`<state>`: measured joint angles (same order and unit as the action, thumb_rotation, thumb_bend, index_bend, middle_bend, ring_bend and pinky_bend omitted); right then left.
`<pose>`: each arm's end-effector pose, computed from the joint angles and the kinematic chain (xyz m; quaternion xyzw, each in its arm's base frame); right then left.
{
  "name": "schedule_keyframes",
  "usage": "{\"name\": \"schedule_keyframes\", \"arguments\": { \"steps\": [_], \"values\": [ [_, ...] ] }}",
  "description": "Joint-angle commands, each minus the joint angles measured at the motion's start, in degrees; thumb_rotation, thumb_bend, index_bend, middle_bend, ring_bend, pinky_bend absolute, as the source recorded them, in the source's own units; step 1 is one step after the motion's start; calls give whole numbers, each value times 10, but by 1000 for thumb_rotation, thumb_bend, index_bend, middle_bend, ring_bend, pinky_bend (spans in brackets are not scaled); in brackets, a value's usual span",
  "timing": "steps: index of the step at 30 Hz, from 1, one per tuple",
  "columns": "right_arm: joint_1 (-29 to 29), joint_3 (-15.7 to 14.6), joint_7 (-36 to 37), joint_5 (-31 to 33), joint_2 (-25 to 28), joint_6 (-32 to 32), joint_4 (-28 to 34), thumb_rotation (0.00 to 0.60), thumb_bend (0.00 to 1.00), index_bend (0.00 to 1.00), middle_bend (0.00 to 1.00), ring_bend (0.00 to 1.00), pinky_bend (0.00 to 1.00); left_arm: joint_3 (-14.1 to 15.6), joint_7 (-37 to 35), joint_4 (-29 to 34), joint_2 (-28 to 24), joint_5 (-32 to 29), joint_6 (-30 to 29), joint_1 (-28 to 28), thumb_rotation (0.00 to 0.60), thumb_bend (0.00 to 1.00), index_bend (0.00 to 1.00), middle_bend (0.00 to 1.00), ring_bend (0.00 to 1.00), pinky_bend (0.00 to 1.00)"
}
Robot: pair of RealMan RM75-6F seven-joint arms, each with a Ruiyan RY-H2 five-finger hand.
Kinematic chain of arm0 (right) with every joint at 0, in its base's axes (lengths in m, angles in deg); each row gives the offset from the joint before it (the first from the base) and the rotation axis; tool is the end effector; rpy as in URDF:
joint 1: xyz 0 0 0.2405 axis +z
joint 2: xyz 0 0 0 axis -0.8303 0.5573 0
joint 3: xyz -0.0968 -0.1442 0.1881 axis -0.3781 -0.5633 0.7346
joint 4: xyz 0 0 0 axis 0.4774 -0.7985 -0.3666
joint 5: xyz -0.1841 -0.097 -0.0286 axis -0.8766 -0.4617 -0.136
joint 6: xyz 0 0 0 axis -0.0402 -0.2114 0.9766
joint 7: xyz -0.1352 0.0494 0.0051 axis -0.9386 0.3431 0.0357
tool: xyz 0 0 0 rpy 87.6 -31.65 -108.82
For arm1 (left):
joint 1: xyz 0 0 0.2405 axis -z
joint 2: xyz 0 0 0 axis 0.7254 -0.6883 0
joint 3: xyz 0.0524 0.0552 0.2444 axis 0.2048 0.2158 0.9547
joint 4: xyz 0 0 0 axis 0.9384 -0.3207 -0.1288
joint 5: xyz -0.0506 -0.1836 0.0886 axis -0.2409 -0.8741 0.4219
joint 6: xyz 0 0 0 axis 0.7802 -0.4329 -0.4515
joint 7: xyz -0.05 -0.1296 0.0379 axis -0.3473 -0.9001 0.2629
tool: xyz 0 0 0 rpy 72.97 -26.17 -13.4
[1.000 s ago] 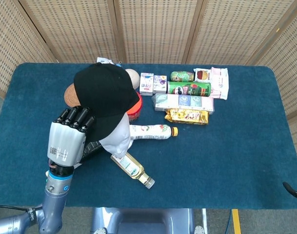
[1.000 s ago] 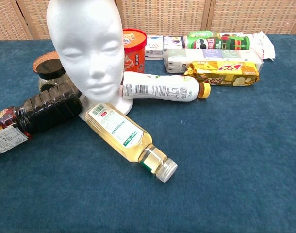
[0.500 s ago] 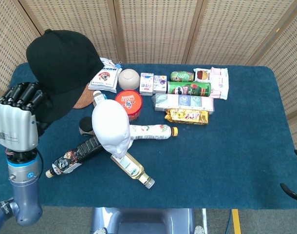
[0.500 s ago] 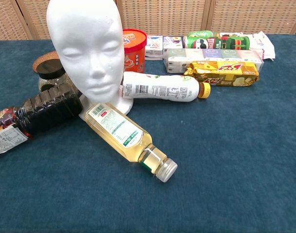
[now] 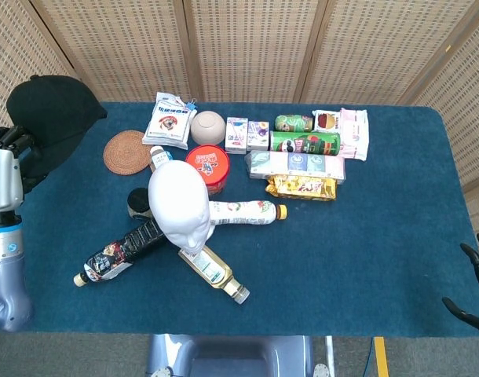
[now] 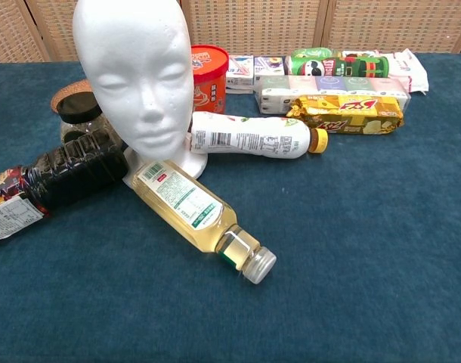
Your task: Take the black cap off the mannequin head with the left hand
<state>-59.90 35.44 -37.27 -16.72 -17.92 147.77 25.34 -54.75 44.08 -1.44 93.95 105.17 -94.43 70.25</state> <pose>-0.3225 -0.1297 0.2093 0.5825 -0.3116 0.4268 0.6176 -0.2134 0.3461 0.1939 -0.5095 -0.1753 -0.5460 0.6416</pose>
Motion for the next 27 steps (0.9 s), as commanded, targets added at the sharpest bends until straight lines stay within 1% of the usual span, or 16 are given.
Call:
{"name": "schedule_keyframes", "arguments": {
  "steps": [1, 7, 11, 17, 19, 20, 22, 23, 25, 26, 27],
  "values": [
    [2, -2, -6, 0, -2, -5, 1, 600, 0, 105, 0, 0, 0, 35, -40, -90, 38, -15, 31, 19, 600, 312, 713, 532, 464, 618],
    [5, -4, -16, 1, -4, -16, 3, 600, 0, 106, 0, 0, 0, 70, -61, -184, 83, -4, 46, 39, 600, 311, 714, 532, 464, 618],
    [6, -4, -16, 1, -4, -15, 4, 600, 0, 107, 0, 0, 0, 82, -73, -231, 113, -5, 52, 52, 600, 312, 714, 532, 464, 618],
    [7, -4, -12, 3, -3, -19, 4, 600, 0, 108, 0, 0, 0, 92, -74, -268, 148, -7, 58, 75, 600, 313, 713, 532, 463, 614],
    [7, -4, -11, 4, -3, -19, 4, 600, 0, 108, 0, 0, 0, 93, -70, -273, 156, -9, 59, 80, 600, 308, 713, 531, 458, 576],
    [8, -4, -11, 4, -3, -19, 4, 600, 0, 108, 0, 0, 0, 95, -69, -273, 160, -11, 61, 82, 600, 293, 685, 501, 422, 525],
    [8, -4, -9, 5, -2, -19, 3, 600, 0, 108, 0, 0, 0, 99, -65, -265, 163, -20, 77, 84, 600, 250, 547, 362, 294, 412],
    [8, -3, -7, 6, -2, -19, 3, 600, 0, 108, 0, 0, 0, 103, -63, -254, 160, -27, 94, 83, 600, 225, 433, 247, 201, 339],
    [8, -2, -1, 6, -2, -17, 1, 600, 0, 108, 0, 0, 0, 108, -54, -220, 144, -42, 126, 82, 600, 188, 287, 99, 83, 247],
    [8, -2, 2, 5, -2, -16, 0, 600, 0, 108, 0, 0, 0, 111, -50, -197, 132, -49, 140, 81, 600, 166, 228, 46, 38, 215],
    [8, -2, 3, 5, -2, -15, -1, 600, 0, 108, 0, 0, 0, 112, -48, -183, 125, -53, 146, 80, 600, 150, 183, 15, 13, 198]
  ]
}}
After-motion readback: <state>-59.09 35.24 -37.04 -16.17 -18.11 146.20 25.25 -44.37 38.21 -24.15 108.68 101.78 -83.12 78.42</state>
